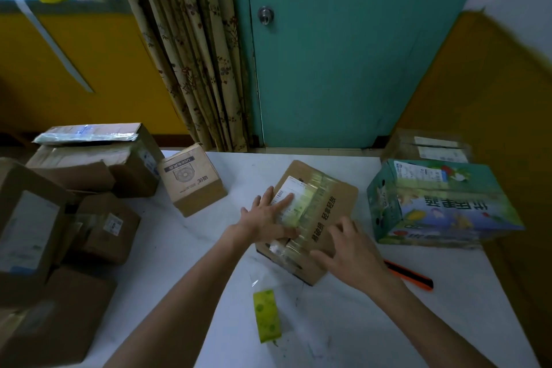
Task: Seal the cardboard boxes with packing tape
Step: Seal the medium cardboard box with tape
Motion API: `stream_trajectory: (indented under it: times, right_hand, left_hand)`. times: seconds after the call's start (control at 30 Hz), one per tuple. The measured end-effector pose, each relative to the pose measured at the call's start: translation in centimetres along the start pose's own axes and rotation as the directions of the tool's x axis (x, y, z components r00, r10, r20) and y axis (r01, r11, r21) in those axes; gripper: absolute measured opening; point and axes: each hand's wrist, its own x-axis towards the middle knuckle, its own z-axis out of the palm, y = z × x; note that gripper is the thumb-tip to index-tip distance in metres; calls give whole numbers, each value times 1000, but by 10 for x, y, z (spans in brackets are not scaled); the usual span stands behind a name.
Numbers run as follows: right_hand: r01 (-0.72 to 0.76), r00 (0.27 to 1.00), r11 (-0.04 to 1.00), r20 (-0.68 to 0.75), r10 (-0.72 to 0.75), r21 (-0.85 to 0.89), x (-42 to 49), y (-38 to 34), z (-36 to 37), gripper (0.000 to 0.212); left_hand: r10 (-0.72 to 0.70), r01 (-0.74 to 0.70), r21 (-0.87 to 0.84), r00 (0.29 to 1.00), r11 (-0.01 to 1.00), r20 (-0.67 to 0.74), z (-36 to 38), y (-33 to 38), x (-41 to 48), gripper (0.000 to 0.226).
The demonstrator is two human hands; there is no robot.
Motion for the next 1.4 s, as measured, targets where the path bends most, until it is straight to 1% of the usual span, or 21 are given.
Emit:
stream_trajectory:
  times: [0.07, 0.17, 0.27, 0.37, 0.43, 0.5, 0.6, 0.67, 0.73, 0.77, 0.8, 0.87, 0.9, 0.93, 0.97, 1.0, 1.03, 1.1, 1.2, 1.3, 1.4]
  right_hand:
    - [40, 999, 998, 16, -41, 47, -6, -6, 4, 60]
    - [57, 994, 986, 85, -71, 155, -9, -13, 4, 59]
    - [119, 981, 978, 132, -143, 174, -15, -18, 8, 58]
    - [192, 973, 969, 96, -208, 155, -15, -28, 16, 42]
    - [197, 973, 971, 93, -211, 137, -11, -36, 20, 30]
    - [207, 971, 972, 97, -217, 107, -3, -47, 24, 27]
    - [204, 971, 959, 81, -223, 198, 8, -66, 27, 30]
    - [232, 964, 945, 76, -256, 232, 19, -73, 25, 22]
    - [273, 958, 920, 10, -287, 281, 32, -69, 15, 11]
    - [279, 960, 918, -67, -272, 280, 40, -61, 10, 14]
    - [265, 959, 934, -167, -230, 238, 49, -51, 5, 19]
    - [170, 934, 973, -340, -108, 158, 65, -28, -6, 23]
    - [111, 932, 982, -359, -48, 155, 72, -17, -10, 27]
    - [44, 950, 987, -313, 7, 157, 79, -9, -11, 35]
    - [-28, 975, 988, -216, 61, 150, 86, -3, -10, 47]
    - [-91, 988, 986, -114, 108, 141, 92, 1, -7, 58]
    - [-134, 990, 981, -34, 140, 137, 97, 3, -2, 67]
    - [-141, 990, 984, 40, 137, 112, 104, 4, 9, 73]
    - [-74, 996, 996, 47, 72, 55, 109, 5, 18, 74]
    - [-67, 997, 998, 50, 66, 17, 109, 5, 22, 78]
    - [-82, 996, 996, 32, 81, 29, 107, 3, 24, 80]
  left_hand:
    - [-8, 8, 47, 1000, 999, -11, -6, 5, 6, 93]
    - [-33, 33, 59, 999, 998, 4, -12, 9, 14, 94]
    - [-23, 20, 110, 999, 994, 26, -22, 10, 19, 91]
    - [12, -22, 161, 998, 987, 62, -36, 15, 23, 82]
    - [30, -43, 165, 996, 985, 80, -44, 16, 30, 80]
    - [64, -78, 200, 995, 977, 76, -48, 15, 38, 79]
    - [135, -146, 253, 989, 956, 60, -54, 16, 42, 76]
    - [157, -174, 283, 984, 943, 79, -59, 20, 34, 74]
    - [156, -181, 315, 982, 932, 104, -59, 24, 26, 71]
    - [140, -163, 306, 985, 938, 96, -56, 23, 22, 69]
    - [113, -123, 264, 992, 957, 54, -50, 20, 20, 65]
    - [7, 6, 105, 992, 994, -123, -31, 13, 15, 56]
    - [-78, 81, 4, 974, 997, -212, -18, 11, 13, 57]
    - [-169, 144, -108, 947, 984, -273, -6, 9, 11, 59]
    - [-243, 184, -215, 924, 959, -296, 5, 9, 10, 61]
    - [-282, 198, -281, 912, 939, -298, 15, 10, 9, 64]
    - [-284, 197, -288, 909, 937, -305, 23, 10, 10, 67]
    - [-237, 183, -184, 910, 966, -341, 30, 6, 15, 71]
    - [-176, 168, -52, 912, 984, -372, 27, 1, 21, 75]
    - [-160, 157, -36, 924, 987, -348, 27, -2, 23, 76]
    - [-141, 142, -23, 931, 990, -338, 26, -5, 26, 78]
